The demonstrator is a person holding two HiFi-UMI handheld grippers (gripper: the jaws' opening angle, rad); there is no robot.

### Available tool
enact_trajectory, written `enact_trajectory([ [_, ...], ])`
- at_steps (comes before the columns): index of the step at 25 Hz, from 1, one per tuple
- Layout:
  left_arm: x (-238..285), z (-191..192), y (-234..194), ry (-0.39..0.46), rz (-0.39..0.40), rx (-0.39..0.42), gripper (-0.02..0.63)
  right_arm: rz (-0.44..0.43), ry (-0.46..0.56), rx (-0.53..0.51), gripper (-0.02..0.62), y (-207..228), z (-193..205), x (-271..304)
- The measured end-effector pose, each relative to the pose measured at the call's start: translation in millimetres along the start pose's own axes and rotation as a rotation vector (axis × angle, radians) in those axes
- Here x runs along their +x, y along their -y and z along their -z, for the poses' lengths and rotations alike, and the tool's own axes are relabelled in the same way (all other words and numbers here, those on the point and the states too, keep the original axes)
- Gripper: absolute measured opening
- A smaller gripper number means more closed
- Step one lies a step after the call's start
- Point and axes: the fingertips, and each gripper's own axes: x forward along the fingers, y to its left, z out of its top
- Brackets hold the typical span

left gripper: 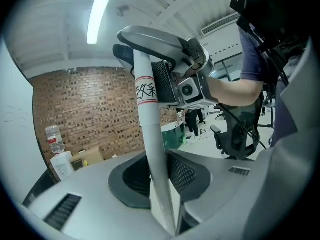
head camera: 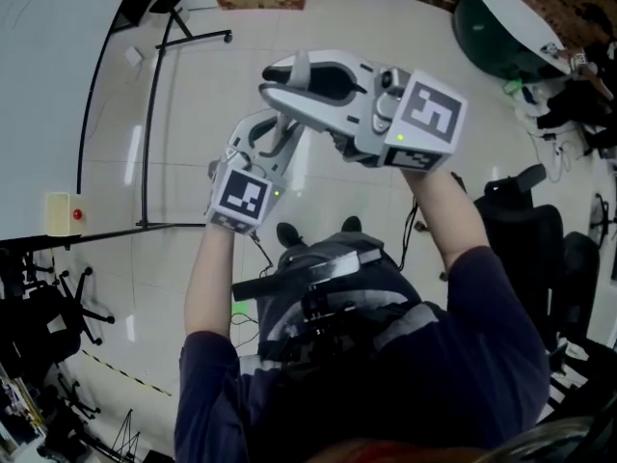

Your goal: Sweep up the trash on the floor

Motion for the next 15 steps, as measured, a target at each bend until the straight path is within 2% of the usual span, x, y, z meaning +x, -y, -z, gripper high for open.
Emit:
enact_trajectory([
  [3,29.3,-15.5,7.2,-0.040,-0.024,0.002,0.070,0.012,0.009,-0.051,0.084,10.6,-9.3,-30.1],
  [7,79.7,-37.6,33.5,-0.094,-0.099,-0.031,0.063,0.012,0.056,-0.099,0.084,16.6,-21.3,-95.4],
  [11,128.7,-68.7,50.9,-0.110,-0.133,0.028,0.063,0.017,0.094,-0.158,0.086,29.4,-35.6,-153.2],
  [15,143.3,-79.4,50.9,-0.119,-0.136,0.065,0.062,0.048,0.102,-0.204,0.086,37.1,-40.0,-164.4],
])
